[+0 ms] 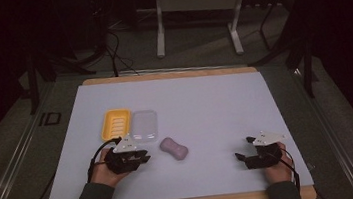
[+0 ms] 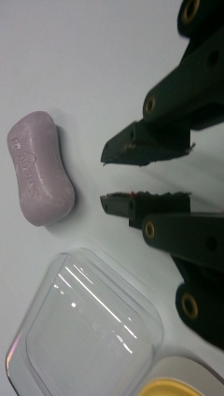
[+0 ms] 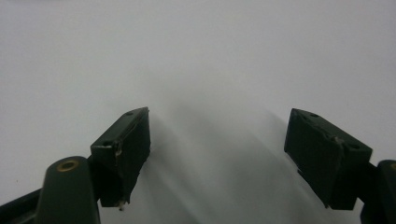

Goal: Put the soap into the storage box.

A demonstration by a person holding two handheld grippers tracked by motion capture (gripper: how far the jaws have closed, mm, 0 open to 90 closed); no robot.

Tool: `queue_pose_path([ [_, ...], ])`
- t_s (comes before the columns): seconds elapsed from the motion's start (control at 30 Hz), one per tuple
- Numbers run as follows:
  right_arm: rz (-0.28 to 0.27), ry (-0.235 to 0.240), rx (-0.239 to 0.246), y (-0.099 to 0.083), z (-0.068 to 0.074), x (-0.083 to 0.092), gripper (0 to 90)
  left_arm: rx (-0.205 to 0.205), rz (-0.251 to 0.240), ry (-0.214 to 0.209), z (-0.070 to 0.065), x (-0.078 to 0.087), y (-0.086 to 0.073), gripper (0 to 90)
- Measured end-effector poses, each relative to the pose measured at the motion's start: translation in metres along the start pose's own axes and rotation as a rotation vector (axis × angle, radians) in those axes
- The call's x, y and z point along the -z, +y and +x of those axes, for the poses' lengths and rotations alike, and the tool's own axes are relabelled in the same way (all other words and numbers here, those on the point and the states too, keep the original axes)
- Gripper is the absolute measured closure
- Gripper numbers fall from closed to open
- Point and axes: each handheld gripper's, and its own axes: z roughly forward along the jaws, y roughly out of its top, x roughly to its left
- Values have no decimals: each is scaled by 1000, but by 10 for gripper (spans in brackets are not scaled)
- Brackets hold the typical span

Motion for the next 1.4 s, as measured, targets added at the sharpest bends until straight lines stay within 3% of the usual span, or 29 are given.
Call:
queue_pose_path([
  [0.2,-2,0,-3,0,0,0,221,-19,7,-14,-5,-6,6,845],
  [0.53,0,-1,2,0,0,0,221,-30,7,-50,-10,-17,12,895],
  [1.07,1,-3,6,0,1,0,222,-72,32,-68,-15,-31,24,897],
  [1.4,2,-4,10,0,1,0,222,-122,52,-93,-22,-47,37,897],
])
